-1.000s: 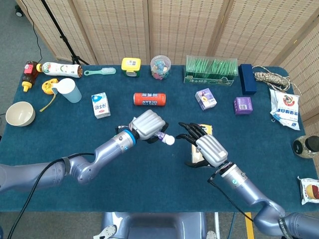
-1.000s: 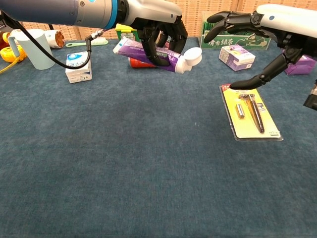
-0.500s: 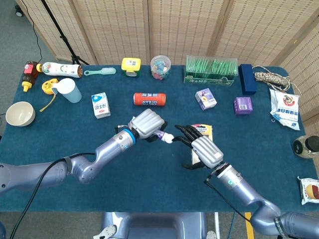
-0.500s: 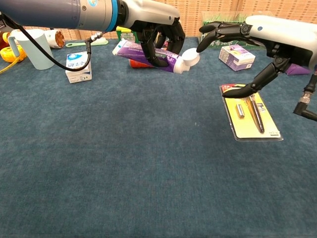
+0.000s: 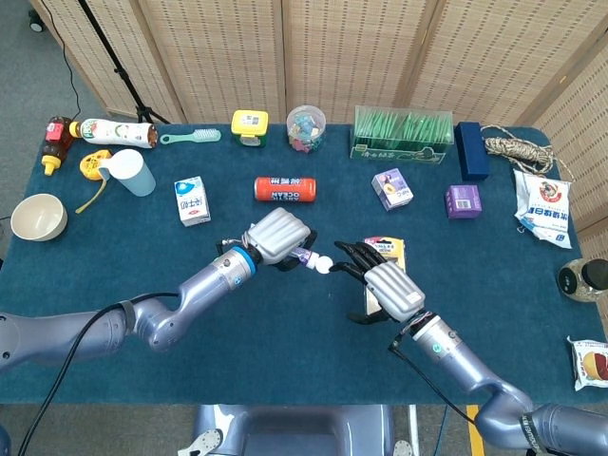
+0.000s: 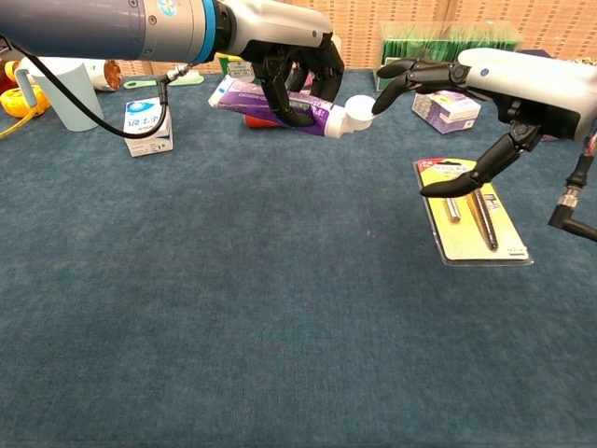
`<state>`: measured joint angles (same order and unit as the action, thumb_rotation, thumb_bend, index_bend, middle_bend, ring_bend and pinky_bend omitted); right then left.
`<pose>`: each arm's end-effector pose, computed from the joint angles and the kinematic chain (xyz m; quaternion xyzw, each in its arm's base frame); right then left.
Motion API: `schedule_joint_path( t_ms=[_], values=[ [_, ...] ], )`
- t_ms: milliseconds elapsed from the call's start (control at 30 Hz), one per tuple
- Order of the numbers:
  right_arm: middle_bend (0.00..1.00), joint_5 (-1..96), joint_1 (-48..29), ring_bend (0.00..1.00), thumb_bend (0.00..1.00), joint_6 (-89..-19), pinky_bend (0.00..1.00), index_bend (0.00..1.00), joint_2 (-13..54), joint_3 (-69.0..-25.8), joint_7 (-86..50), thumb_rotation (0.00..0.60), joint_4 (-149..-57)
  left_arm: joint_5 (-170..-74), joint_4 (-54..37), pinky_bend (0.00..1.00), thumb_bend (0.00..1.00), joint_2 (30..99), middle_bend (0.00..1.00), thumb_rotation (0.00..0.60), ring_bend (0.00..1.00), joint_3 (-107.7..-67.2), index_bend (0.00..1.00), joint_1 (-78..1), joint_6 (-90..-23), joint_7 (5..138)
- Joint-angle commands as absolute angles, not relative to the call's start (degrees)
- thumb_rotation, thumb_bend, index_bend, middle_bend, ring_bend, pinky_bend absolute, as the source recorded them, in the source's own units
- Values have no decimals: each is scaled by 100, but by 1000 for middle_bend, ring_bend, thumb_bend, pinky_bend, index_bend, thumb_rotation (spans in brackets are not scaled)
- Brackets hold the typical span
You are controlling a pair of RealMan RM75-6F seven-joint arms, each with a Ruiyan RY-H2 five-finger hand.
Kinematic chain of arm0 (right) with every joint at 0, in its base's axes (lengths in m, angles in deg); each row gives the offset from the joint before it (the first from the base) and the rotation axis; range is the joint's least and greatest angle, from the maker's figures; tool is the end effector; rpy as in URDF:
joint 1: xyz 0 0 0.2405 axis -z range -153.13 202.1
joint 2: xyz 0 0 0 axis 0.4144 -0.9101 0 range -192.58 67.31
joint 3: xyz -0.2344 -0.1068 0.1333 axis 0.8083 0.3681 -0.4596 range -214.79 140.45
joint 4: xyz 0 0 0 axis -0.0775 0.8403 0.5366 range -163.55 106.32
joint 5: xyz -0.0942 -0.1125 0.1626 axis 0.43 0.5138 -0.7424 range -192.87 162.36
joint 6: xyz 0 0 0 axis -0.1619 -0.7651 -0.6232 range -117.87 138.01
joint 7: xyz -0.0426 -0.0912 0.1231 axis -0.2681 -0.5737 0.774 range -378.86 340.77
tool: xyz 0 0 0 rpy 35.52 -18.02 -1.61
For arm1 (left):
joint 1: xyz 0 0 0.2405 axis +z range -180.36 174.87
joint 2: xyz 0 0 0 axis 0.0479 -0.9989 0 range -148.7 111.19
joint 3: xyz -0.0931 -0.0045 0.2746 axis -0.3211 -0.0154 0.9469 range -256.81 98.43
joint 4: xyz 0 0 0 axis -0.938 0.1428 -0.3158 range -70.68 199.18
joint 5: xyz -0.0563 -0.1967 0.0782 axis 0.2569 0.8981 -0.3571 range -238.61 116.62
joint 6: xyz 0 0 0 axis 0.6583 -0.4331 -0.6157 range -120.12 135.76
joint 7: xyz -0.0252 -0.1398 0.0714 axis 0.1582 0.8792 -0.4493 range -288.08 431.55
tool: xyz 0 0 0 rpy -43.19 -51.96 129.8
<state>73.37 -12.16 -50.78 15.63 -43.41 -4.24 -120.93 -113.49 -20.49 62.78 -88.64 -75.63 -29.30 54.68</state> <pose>-0.1651 -0.3350 0.0241 0.7082 -0.4349 0.4965 0.2508 0.0004 0.4428 -0.0220 -0.8518 -0.2724 -0.3370 0.2944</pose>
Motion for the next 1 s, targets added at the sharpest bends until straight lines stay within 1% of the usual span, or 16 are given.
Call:
schedule_joint_path(
  t_ms=[33,400,700,1000],
  values=[
    [0,7319,-1230,0,220,-5059,0,224,1589,-4337,-411,600,-12066,-11411,-2042,529,383,6294,533,600,547,-8871,655,-7523,-2964,5528],
    [0,7232,-1336,0,220,-4972,0,222,1769,-4373,-374,600,-11902,-11685,-2033,529,383,6393,534,600,546,-8952,654,-7348,-3115,5836],
    [0,7176,-1359,0,220,-4967,0,215,1795,-4383,-389,600,-11883,-11811,-1955,529,383,6512,534,600,545,-9000,654,-7287,-3224,5880],
    [0,7098,-1203,0,220,-5167,0,161,1638,-4389,-139,600,-11949,-11781,-1888,529,383,6497,534,600,545,-8956,654,-7241,-3220,5789]
  ],
)
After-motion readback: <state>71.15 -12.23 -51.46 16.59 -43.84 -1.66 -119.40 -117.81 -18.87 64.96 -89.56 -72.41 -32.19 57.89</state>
